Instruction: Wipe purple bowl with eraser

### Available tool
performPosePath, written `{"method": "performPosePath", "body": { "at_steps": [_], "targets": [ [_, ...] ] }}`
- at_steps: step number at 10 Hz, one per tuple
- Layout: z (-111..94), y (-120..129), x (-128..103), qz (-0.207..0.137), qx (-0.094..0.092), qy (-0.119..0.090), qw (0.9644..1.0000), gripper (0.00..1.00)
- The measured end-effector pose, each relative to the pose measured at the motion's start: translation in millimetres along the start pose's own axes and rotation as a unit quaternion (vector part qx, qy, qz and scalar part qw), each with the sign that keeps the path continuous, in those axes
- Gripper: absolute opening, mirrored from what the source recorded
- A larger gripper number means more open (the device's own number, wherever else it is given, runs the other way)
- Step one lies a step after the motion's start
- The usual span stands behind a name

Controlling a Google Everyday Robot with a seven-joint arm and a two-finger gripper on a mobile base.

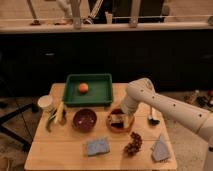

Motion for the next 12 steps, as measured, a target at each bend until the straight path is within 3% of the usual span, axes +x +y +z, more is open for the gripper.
{"method": "performPosePath", "body": {
  "at_steps": [5, 6, 12],
  "targets": [
    [10.7, 1.7, 7.8, 0.008, -0.007, -0.006, 0.9999, 0.79],
    [11.4, 1.8, 8.0, 0.007, -0.007, -0.006, 0.9999, 0.75],
    [15.6, 3.2, 11.1, 0.007, -0.009, -0.009, 0.9999, 0.16]
  ]
}}
